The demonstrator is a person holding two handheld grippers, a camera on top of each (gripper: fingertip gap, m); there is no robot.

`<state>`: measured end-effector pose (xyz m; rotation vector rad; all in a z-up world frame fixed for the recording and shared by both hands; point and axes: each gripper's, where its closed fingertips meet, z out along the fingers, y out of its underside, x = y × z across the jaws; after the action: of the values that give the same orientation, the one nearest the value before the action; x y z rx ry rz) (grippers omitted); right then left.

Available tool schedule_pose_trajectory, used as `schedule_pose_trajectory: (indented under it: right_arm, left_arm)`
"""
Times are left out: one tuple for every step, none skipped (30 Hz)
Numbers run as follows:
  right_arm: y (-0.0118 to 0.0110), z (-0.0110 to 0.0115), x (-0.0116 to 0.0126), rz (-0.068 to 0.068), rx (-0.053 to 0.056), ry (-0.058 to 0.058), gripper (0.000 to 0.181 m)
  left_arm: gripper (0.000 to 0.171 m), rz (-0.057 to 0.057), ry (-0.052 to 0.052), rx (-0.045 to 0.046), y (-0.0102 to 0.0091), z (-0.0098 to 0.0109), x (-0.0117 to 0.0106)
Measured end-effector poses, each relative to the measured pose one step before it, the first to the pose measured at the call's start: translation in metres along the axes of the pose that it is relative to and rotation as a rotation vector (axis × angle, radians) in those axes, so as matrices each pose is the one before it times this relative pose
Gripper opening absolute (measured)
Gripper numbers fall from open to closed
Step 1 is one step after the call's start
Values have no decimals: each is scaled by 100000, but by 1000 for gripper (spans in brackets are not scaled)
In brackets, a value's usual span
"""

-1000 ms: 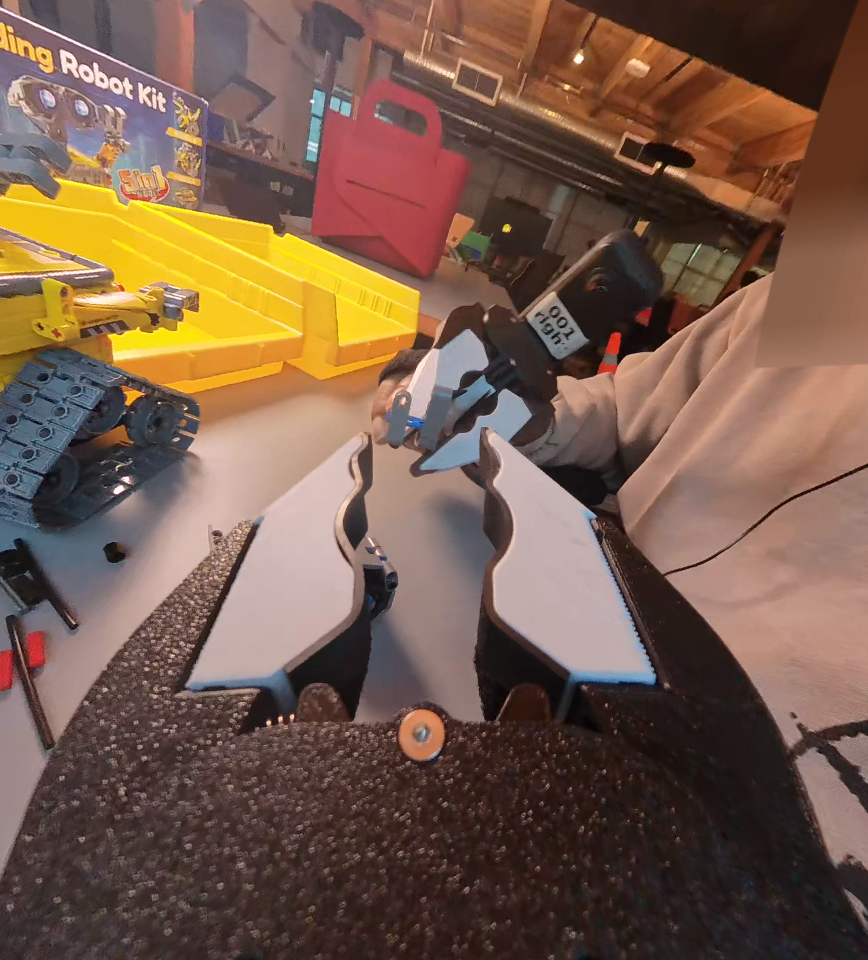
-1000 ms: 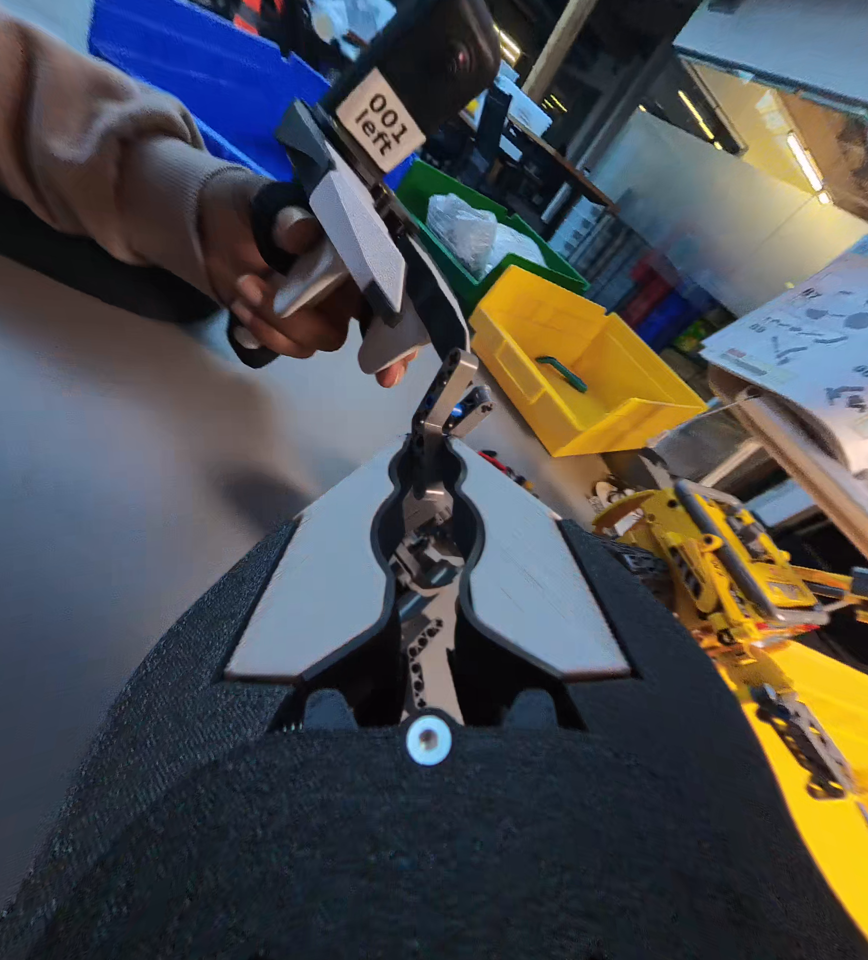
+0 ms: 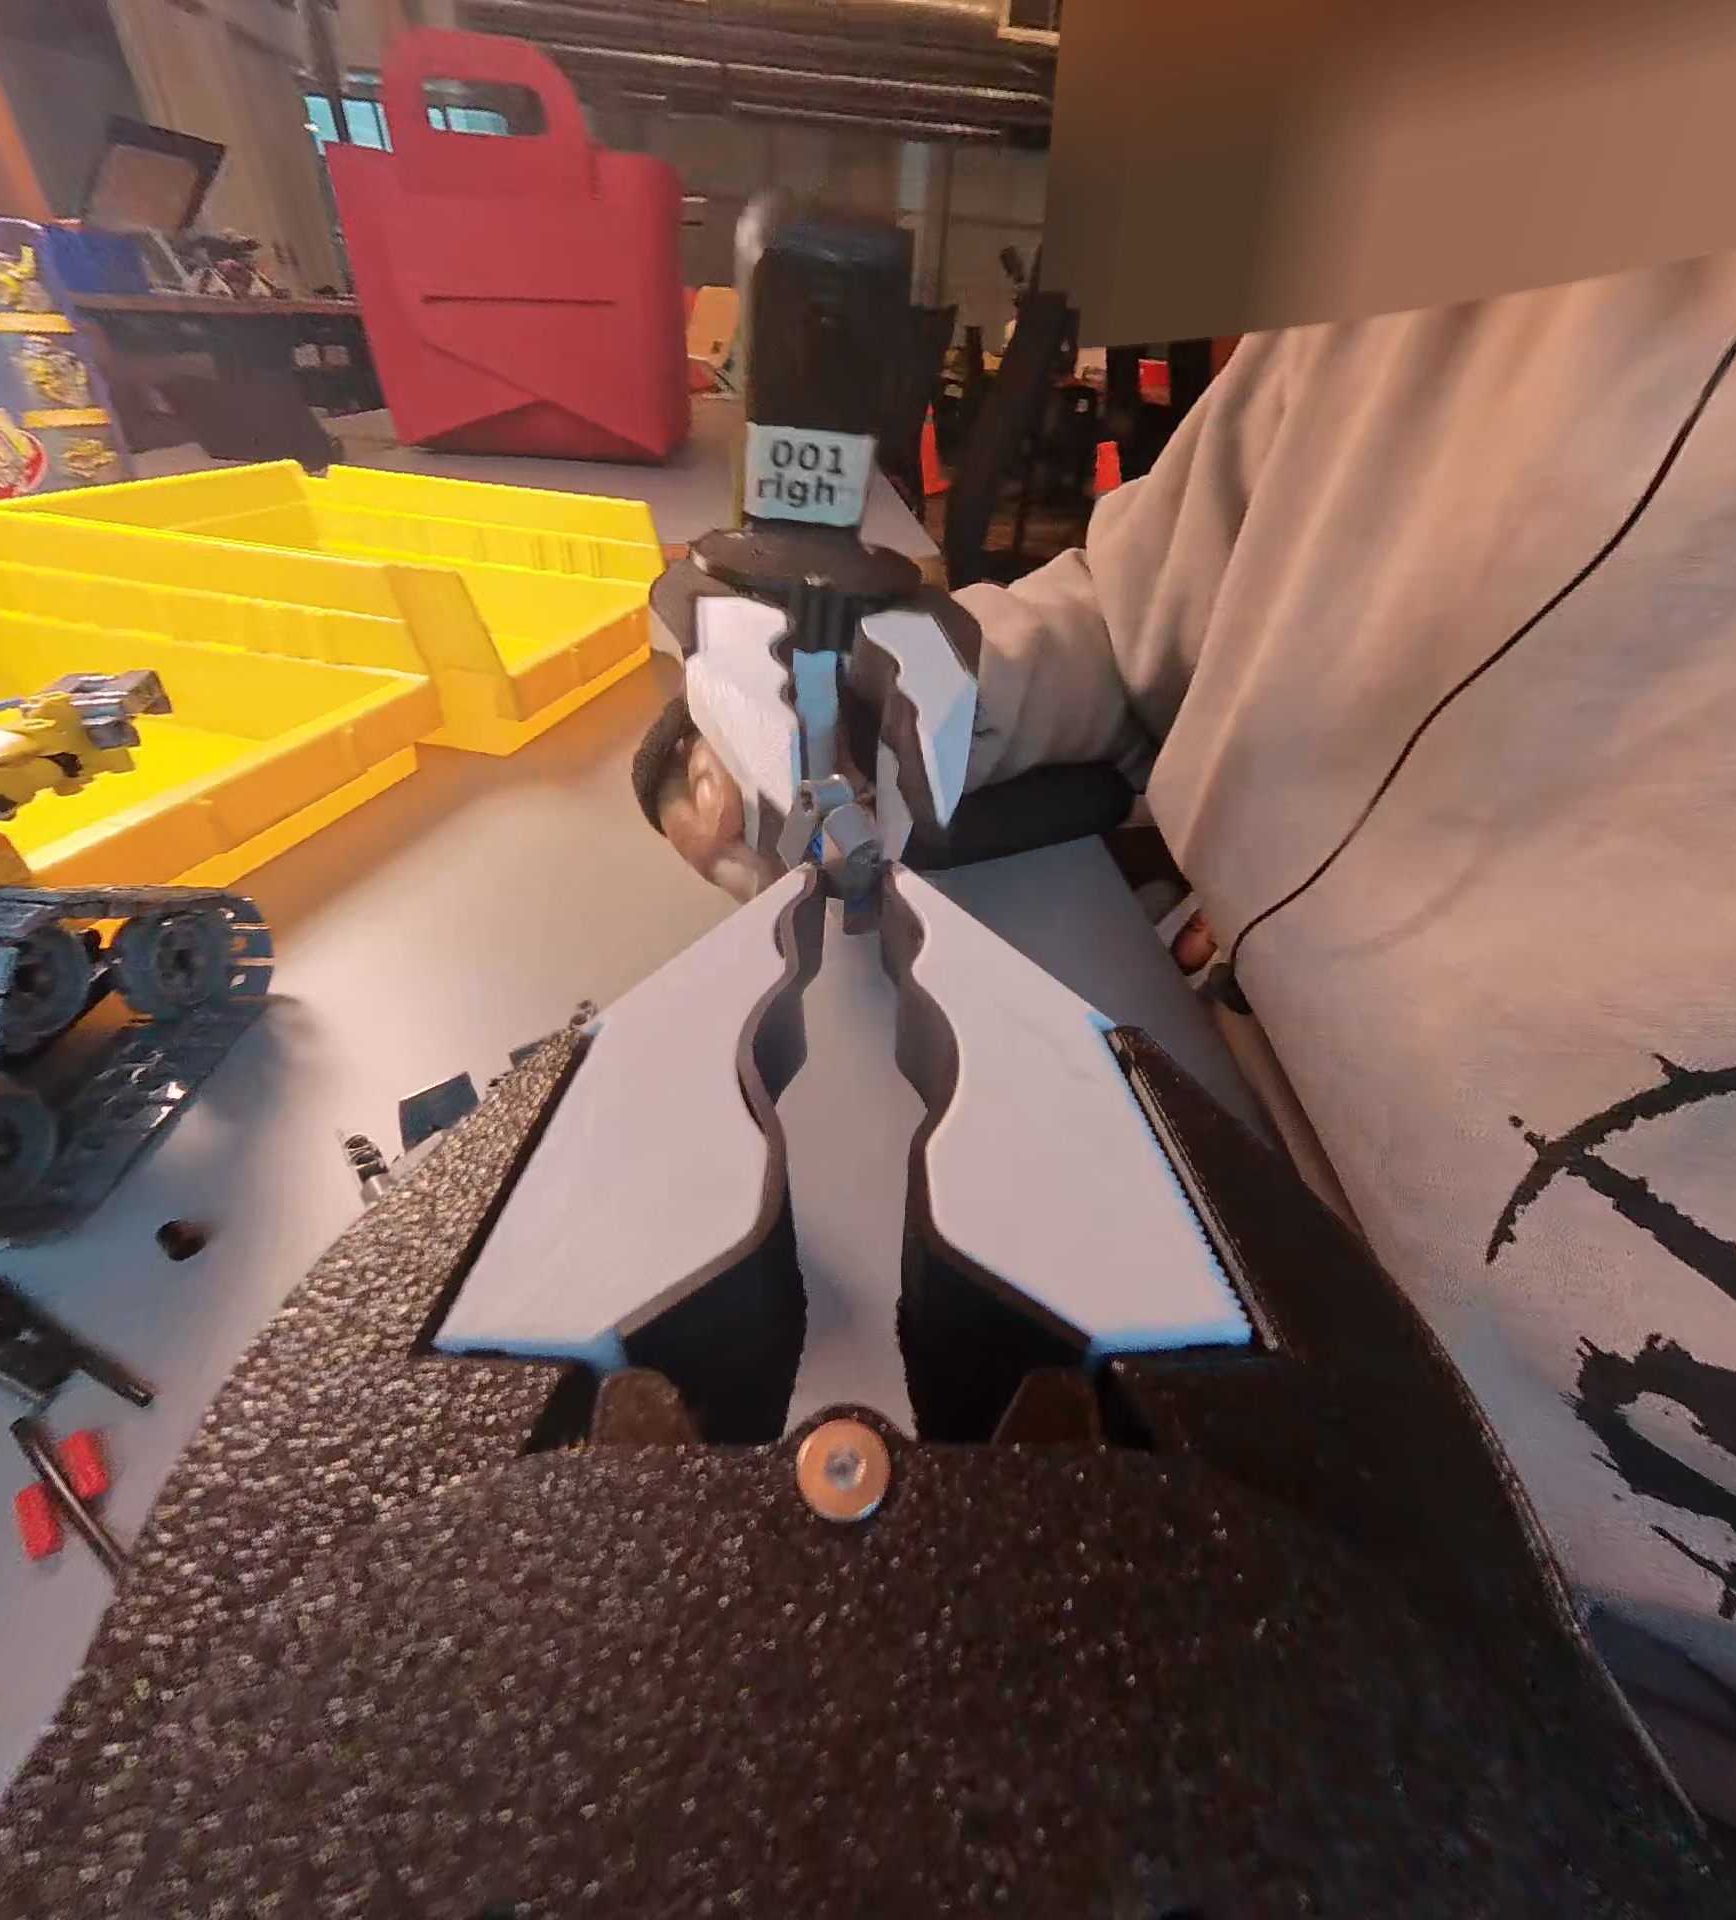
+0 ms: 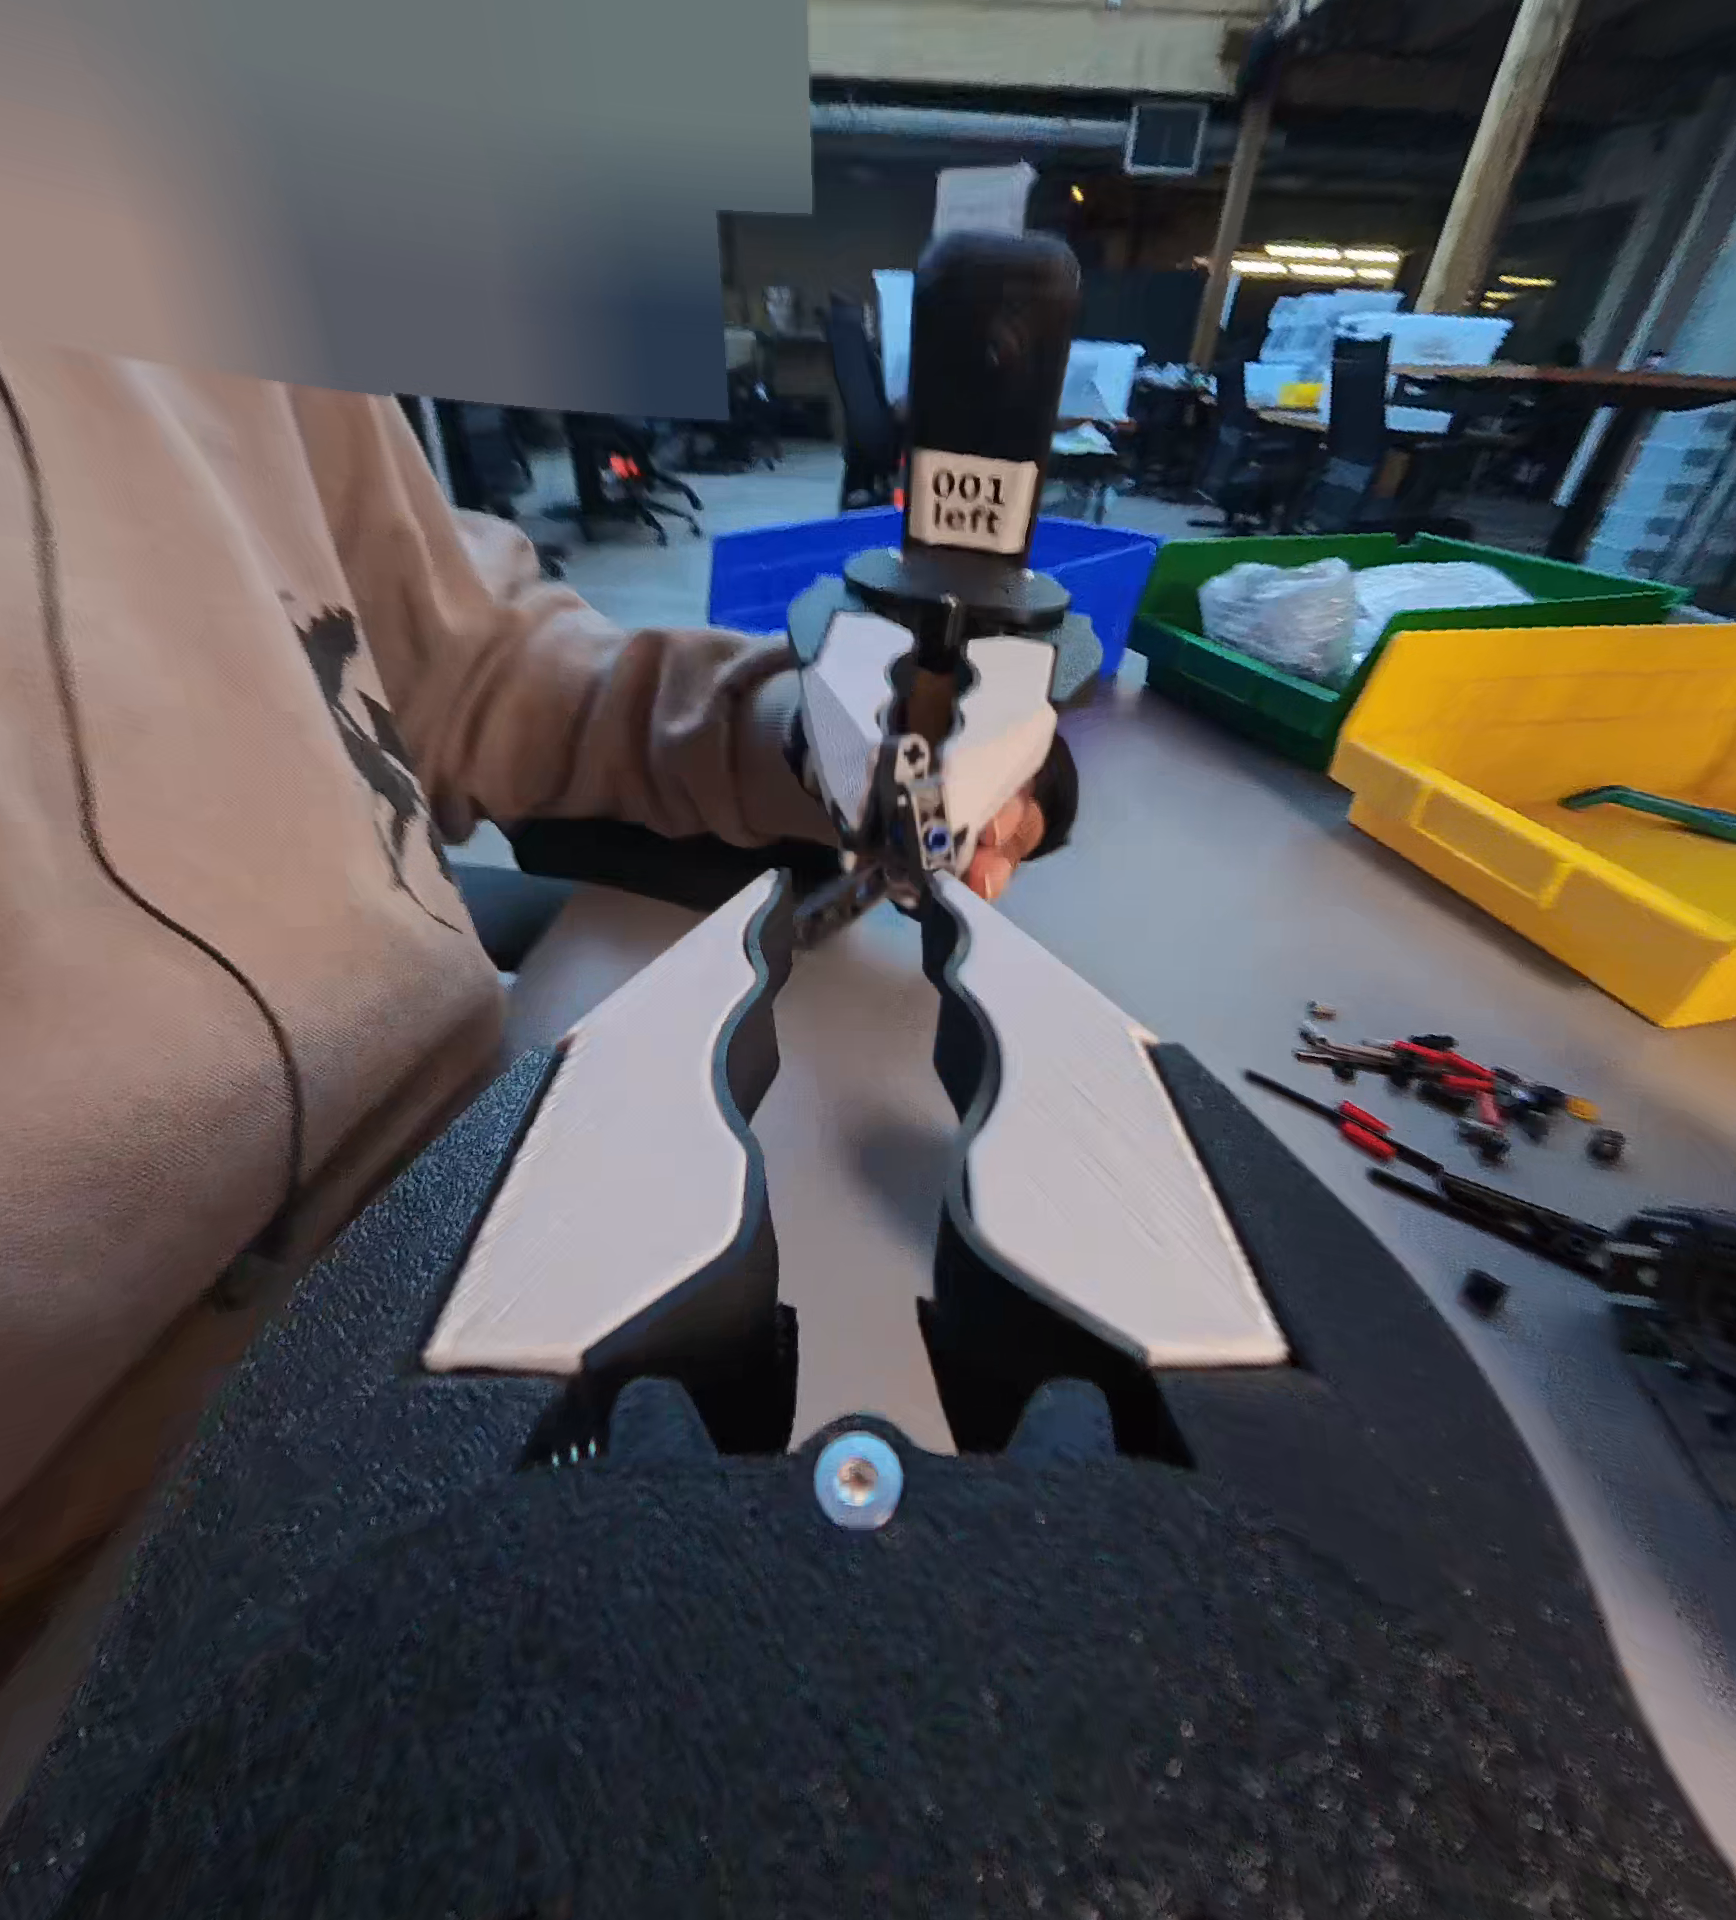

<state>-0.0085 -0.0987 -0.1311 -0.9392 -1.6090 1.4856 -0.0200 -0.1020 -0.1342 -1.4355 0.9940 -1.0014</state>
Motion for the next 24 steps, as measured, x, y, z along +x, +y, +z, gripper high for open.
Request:
schedule_pose_trajectory:
  right_arm:
    - [-767,-336,-234,5718,4189,-3855,25]
    - [-477,-325,109,3148,1976,-1390,25]
    - [-37,-205,398,-443,-661,1583,25]
    - [359,-34,229,-3322,-2701,1905,25]
    - [448,149,-184,-2946,-2712,70,23]
    - [451,273,-457,-1273,-2449,-1639,23]
    - [521,337,-386,-509,-2804,-1505,23]
    - [449,273,-183,-721,-2313,-417,22]
    - [188,136,-86,-392,-611,-56,15]
    - [20,26,-164,142,192,-866,9]
    - [-13,-21,-61,647,63,-682,9]
    - [-57,-46,3,718,123,-343,9]
    - [-65,-18,-14,251,295,-245,9]
    - [-20,7,-19,-54,143,-63,9]
    - [58,17,-48,-128,-77,-215,9]
    - [126,0,-45,-65,-503,-299,9]
    - [73,1,-5,189,-172,-126,9]
    - [-14,-4,-18,190,191,-112,9]
    - [-44,11,-34,-342,243,-62,8]
    - [-49,10,-98,-109,203,-503,8]
    - [-66,3,8,358,279,-47,8]
    - [-39,-10,171,67,315,895,8]
    - [-21,-34,280,-104,278,1603,8]
    - [12,-45,362,-293,-203,2134,8]
  left_arm:
    - [9,639,1268,-1796,351,109,259]
    - [9,-470,1970,-1158,243,123,331]
    - [9,-1160,2268,-264,111,169,329]
    - [9,-740,1235,-198,111,218,191]
    - [9,-455,1153,-761,192,266,176]
    - [9,-654,1278,-864,220,275,184]
    - [9,-517,977,-240,129,247,133]
    - [9,-856,1078,-379,137,202,132]
    - [9,-983,803,-1030,241,173,70]
    - [9,-589,456,-737,202,135,41]
    - [9,-767,709,664,-47,30,102]
    - [9,-833,153,624,-81,-4,9]
    - [9,-489,211,663,-92,-26,11]
    - [9,-449,368,299,-46,-20,26]
    - [9,-141,345,200,-38,-23,33]
    - [9,-307,625,980,-148,-42,94]
    - [9,-750,769,1171,-171,-62,98]
    - [9,-608,317,308,-21,-36,13]
    - [9,-39,111,-159,21,18,23]
    - [9,217,352,214,-42,8,77]
    - [9,-324,305,515,-61,-11,47]
    - [9,-500,-557,697,-91,-63,-111]
    - [9,-420,-1585,810,-118,-85,-274]
    - [11,-378,-2049,740,-108,-81,-332]
